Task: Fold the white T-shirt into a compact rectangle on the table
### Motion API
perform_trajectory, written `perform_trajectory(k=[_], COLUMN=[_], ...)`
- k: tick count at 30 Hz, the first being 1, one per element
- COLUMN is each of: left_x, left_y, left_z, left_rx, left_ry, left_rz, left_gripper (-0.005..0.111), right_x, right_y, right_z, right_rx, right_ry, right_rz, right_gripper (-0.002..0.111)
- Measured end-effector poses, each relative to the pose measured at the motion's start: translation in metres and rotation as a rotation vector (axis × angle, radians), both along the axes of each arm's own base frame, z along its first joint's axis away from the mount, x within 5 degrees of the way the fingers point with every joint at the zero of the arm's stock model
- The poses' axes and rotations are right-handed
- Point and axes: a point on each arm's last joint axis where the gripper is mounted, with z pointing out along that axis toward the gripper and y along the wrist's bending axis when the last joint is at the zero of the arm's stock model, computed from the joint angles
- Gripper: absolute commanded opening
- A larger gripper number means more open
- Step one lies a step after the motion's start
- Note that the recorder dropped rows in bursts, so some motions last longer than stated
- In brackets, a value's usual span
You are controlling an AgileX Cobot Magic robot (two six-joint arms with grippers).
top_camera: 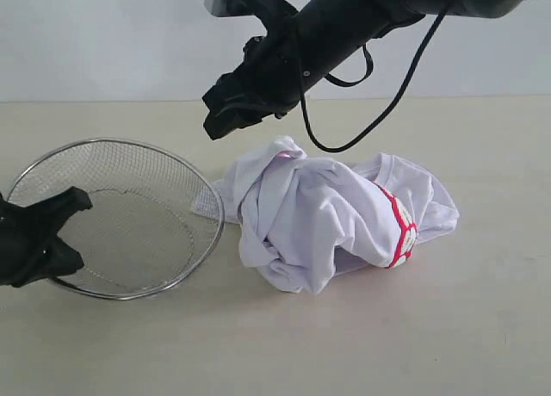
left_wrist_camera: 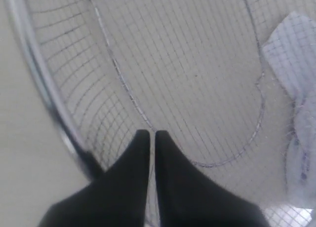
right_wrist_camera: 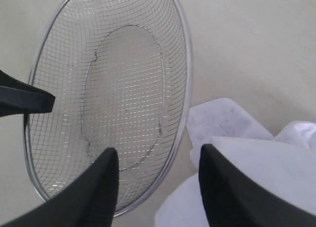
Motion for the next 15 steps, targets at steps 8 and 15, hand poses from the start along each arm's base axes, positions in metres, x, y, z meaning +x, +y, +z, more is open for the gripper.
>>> perform_trajectory(k=[8,15], left_x=[0.002,0.0], left_y=[-0.013,-0.006], left_z=[-0.016,-0.017], left_rx=[0.045,0.109], left_ry=[0.017,0.021], left_rz=[-0.085,-0.172], left_gripper=[0.005,0.005], right_x=[-0.002,-0.003], right_y=[0.0,0.0], right_z=[-0.001,-0.001], right_rx=[-0.003,-0.003], right_ry=[0.023,0.029], right_rz=[0.015,0.017], right_gripper=[0.044,0.044])
